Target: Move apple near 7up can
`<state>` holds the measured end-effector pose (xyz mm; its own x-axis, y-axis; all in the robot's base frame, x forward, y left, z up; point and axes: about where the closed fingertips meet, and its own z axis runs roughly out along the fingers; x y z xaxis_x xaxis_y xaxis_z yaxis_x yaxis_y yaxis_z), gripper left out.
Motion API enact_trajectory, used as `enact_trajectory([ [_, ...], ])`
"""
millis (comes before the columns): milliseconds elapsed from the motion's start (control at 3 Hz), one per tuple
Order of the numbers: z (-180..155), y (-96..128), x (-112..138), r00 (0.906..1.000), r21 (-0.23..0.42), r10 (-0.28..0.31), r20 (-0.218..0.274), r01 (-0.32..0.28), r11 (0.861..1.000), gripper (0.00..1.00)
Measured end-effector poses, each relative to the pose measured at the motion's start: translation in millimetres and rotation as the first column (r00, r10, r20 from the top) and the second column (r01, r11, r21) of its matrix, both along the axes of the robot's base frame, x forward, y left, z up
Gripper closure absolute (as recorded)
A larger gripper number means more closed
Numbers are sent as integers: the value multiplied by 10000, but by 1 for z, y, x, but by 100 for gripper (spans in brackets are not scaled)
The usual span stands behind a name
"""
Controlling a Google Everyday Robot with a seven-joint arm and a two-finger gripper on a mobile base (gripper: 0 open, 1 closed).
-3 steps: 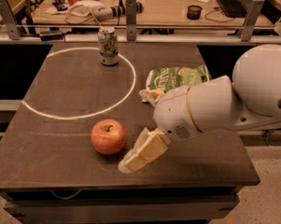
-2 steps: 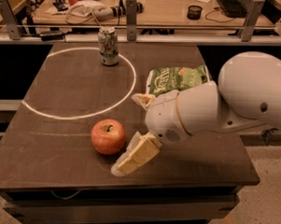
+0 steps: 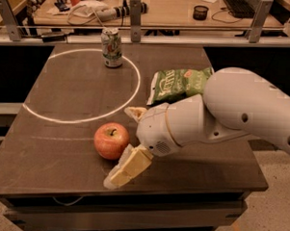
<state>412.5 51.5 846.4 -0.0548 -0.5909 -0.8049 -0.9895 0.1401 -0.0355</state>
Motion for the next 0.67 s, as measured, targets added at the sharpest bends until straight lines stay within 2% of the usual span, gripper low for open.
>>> enact_trajectory([
  [333, -8, 8, 0, 9999, 9, 11, -157, -11, 10000, 16],
  [667, -12, 14, 0, 9996, -31, -16, -290, 16, 10000, 40],
])
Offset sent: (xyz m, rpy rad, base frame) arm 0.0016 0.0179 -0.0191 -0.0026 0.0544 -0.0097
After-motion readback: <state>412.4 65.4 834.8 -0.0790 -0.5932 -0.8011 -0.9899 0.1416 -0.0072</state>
